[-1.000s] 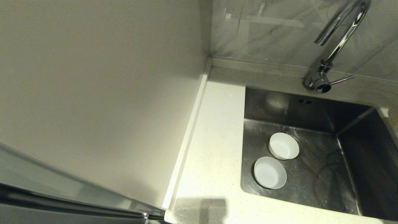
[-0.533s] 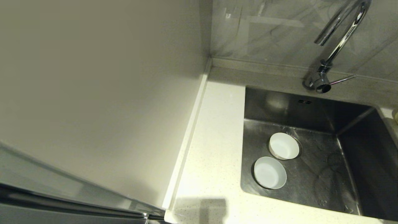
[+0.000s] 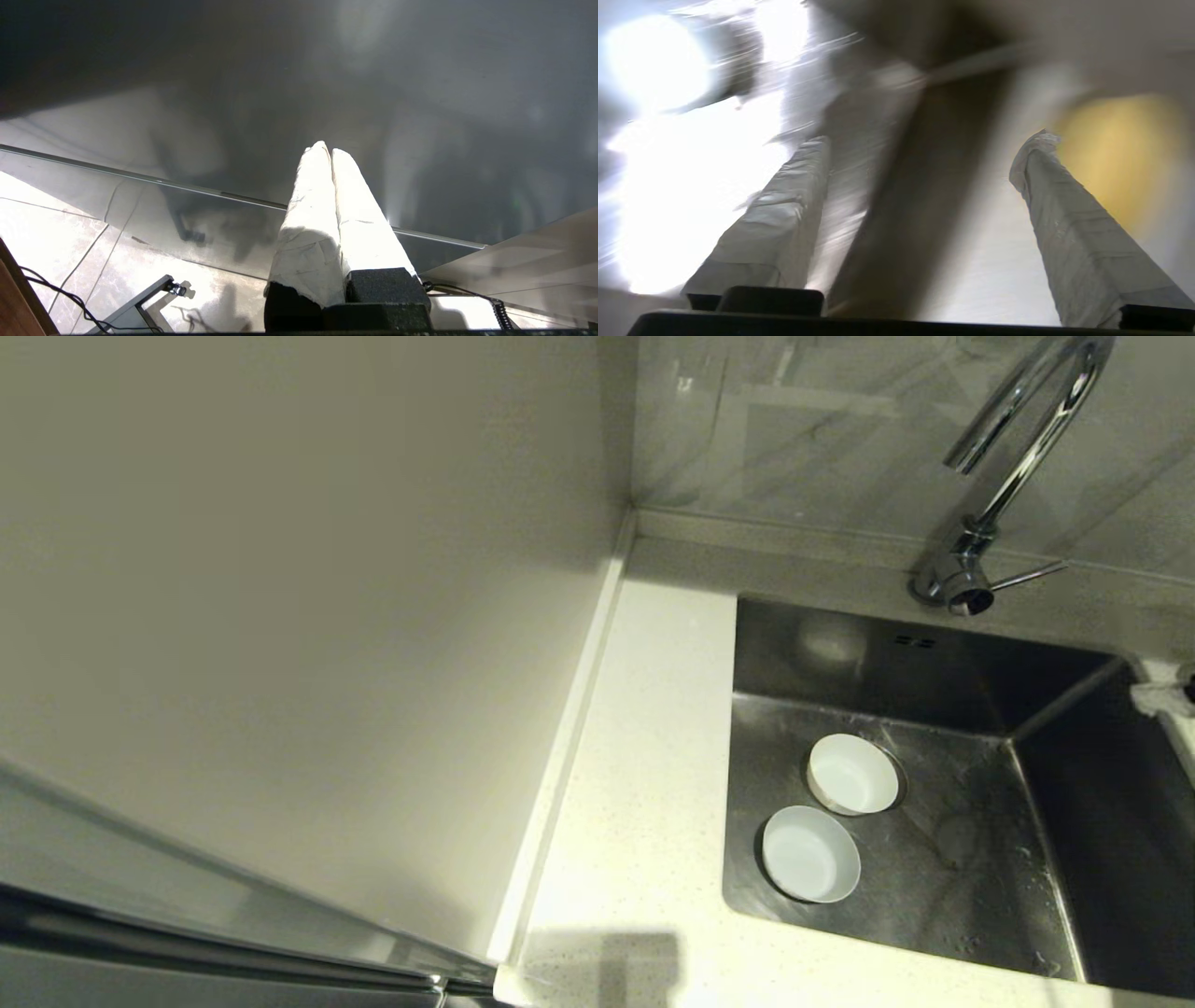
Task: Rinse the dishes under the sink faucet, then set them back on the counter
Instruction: Put a bowl back to the table from the sink
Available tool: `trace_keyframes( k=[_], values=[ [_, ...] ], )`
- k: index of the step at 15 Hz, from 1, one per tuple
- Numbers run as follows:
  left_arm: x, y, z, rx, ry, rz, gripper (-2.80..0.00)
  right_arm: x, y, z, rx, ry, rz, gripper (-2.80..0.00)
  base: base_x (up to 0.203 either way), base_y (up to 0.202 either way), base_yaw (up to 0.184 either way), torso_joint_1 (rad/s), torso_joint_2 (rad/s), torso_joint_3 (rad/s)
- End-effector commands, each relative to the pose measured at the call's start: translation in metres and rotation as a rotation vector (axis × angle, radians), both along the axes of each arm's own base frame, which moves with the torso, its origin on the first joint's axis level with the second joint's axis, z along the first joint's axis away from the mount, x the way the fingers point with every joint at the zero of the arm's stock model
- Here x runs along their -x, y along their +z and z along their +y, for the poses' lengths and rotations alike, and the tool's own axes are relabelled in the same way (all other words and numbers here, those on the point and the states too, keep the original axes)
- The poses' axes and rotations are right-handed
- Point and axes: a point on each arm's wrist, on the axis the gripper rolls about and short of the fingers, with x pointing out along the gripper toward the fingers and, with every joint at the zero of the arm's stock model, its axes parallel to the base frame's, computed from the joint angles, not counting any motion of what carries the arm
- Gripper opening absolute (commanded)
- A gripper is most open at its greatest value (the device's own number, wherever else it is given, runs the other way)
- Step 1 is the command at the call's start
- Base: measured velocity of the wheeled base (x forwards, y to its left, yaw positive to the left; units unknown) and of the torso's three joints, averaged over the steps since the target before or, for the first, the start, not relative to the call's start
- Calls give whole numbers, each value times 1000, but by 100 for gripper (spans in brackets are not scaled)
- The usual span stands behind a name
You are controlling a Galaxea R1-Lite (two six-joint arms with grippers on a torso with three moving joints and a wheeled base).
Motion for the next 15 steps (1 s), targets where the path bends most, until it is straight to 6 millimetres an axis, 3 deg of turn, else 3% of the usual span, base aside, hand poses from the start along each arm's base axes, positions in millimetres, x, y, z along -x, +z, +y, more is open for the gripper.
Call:
trace_keyframes(
  k=[1,4,8,11,15],
  values=[
    [0,0,0,0,0,-3,-280,9,-6,41,-40,67,61,0,0,0,0,0,0,0],
    [0,0,0,1,1,-3,-280,-8,-30,100,-108,14,152,0,0,0,0,0,0,0],
    [0,0,0,0,0,-3,-280,-58,-75,165,-207,-193,218,0,0,0,0,0,0,0],
    [0,0,0,1,-2,-3,-280,-88,-103,180,-232,-332,218,0,0,0,0,0,0,0],
    [0,0,0,1,-2,-3,-280,-100,-132,181,-233,-381,267,0,0,0,0,0,0,0]
  ],
)
